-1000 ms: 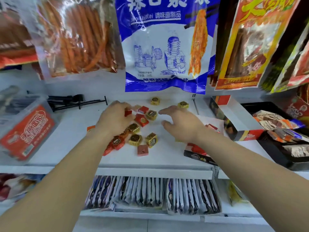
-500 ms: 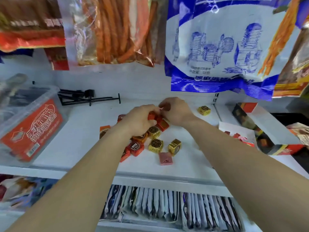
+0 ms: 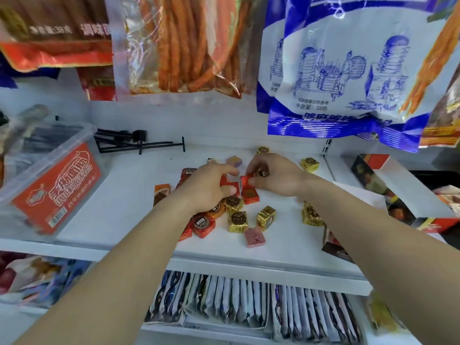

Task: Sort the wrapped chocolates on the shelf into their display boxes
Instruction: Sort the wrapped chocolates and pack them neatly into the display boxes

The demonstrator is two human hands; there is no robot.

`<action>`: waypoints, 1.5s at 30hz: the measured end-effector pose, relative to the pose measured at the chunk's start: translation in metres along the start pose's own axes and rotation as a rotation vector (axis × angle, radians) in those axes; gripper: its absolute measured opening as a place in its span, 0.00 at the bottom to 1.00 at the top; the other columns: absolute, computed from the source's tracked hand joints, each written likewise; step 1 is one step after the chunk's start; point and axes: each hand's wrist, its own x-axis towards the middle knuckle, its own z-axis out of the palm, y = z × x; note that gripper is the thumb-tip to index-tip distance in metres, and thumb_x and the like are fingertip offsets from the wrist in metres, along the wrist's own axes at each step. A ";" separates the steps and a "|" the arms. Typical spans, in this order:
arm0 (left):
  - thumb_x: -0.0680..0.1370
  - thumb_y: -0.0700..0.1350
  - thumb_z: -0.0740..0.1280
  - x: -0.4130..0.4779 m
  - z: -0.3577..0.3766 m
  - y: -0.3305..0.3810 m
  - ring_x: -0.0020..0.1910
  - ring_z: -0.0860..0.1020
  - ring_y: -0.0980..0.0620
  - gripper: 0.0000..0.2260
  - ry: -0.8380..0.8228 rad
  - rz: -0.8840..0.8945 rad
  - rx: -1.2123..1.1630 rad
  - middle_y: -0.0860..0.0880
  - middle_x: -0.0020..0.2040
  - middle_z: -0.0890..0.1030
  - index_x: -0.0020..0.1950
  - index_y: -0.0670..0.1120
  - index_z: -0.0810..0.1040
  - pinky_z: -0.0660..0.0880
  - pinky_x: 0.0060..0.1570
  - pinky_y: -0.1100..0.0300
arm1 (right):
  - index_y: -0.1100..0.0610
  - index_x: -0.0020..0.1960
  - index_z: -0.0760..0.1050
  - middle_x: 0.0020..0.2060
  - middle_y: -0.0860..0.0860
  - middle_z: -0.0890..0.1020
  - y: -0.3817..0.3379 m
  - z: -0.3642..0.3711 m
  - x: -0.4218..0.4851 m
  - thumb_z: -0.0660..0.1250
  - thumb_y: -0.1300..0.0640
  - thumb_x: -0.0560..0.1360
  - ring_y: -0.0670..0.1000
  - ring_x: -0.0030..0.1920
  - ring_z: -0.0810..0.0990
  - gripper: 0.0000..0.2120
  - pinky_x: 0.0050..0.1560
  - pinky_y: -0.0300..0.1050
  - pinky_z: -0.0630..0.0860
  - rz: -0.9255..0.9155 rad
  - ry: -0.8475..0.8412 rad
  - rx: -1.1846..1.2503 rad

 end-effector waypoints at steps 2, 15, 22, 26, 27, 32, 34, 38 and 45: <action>0.79 0.48 0.68 -0.002 -0.001 0.003 0.64 0.73 0.49 0.20 -0.009 -0.015 0.019 0.47 0.66 0.72 0.71 0.52 0.73 0.65 0.57 0.63 | 0.51 0.51 0.77 0.45 0.47 0.81 -0.002 -0.002 -0.010 0.73 0.56 0.74 0.47 0.47 0.79 0.08 0.41 0.32 0.70 0.000 0.104 0.011; 0.77 0.44 0.71 -0.017 -0.008 0.013 0.51 0.77 0.54 0.09 0.213 -0.056 -0.106 0.51 0.54 0.82 0.57 0.52 0.81 0.73 0.54 0.60 | 0.49 0.66 0.76 0.58 0.50 0.77 -0.020 0.003 -0.037 0.71 0.49 0.75 0.50 0.57 0.74 0.20 0.60 0.44 0.70 -0.080 -0.066 -0.288; 0.78 0.44 0.70 -0.058 -0.007 0.016 0.53 0.77 0.55 0.11 0.309 -0.101 -0.104 0.53 0.56 0.82 0.59 0.52 0.80 0.71 0.55 0.62 | 0.46 0.64 0.77 0.62 0.47 0.76 -0.021 0.001 -0.037 0.71 0.51 0.75 0.48 0.61 0.72 0.18 0.57 0.38 0.66 -0.044 -0.109 -0.283; 0.78 0.44 0.70 -0.067 -0.009 0.018 0.53 0.78 0.55 0.11 0.334 -0.146 -0.154 0.53 0.54 0.82 0.60 0.51 0.81 0.71 0.55 0.63 | 0.45 0.62 0.79 0.61 0.48 0.77 -0.025 0.000 -0.036 0.70 0.50 0.75 0.49 0.60 0.73 0.15 0.55 0.39 0.65 -0.065 -0.122 -0.346; 0.78 0.43 0.70 -0.069 -0.009 0.019 0.53 0.79 0.55 0.11 0.338 -0.150 -0.165 0.53 0.53 0.82 0.59 0.51 0.81 0.71 0.55 0.63 | 0.45 0.61 0.80 0.61 0.48 0.78 -0.025 0.000 -0.036 0.71 0.50 0.75 0.49 0.60 0.73 0.15 0.55 0.39 0.67 -0.063 -0.115 -0.343; 0.78 0.43 0.70 -0.073 -0.007 0.032 0.48 0.76 0.59 0.10 0.354 -0.152 -0.207 0.55 0.49 0.80 0.58 0.50 0.82 0.69 0.52 0.66 | 0.47 0.63 0.80 0.61 0.48 0.78 -0.028 -0.002 -0.038 0.73 0.50 0.74 0.50 0.60 0.75 0.18 0.59 0.42 0.72 -0.047 -0.128 -0.321; 0.78 0.42 0.70 -0.073 -0.007 0.035 0.48 0.77 0.59 0.10 0.376 -0.155 -0.242 0.55 0.48 0.80 0.58 0.49 0.82 0.69 0.51 0.66 | 0.48 0.62 0.80 0.59 0.48 0.79 -0.029 -0.002 -0.038 0.73 0.50 0.74 0.49 0.59 0.75 0.17 0.56 0.41 0.71 -0.054 -0.128 -0.324; 0.77 0.43 0.71 -0.073 0.000 0.033 0.47 0.78 0.62 0.09 0.383 -0.144 -0.266 0.57 0.47 0.80 0.58 0.49 0.82 0.69 0.45 0.72 | 0.48 0.58 0.82 0.56 0.47 0.81 -0.027 0.000 -0.037 0.75 0.52 0.72 0.48 0.56 0.76 0.15 0.54 0.41 0.73 -0.068 -0.111 -0.274; 0.78 0.43 0.71 -0.069 0.007 0.029 0.43 0.75 0.68 0.07 0.358 -0.157 -0.331 0.57 0.45 0.80 0.55 0.49 0.82 0.69 0.39 0.80 | 0.53 0.46 0.85 0.42 0.46 0.84 -0.023 -0.006 -0.041 0.77 0.58 0.70 0.43 0.39 0.80 0.06 0.42 0.37 0.77 -0.035 -0.020 0.020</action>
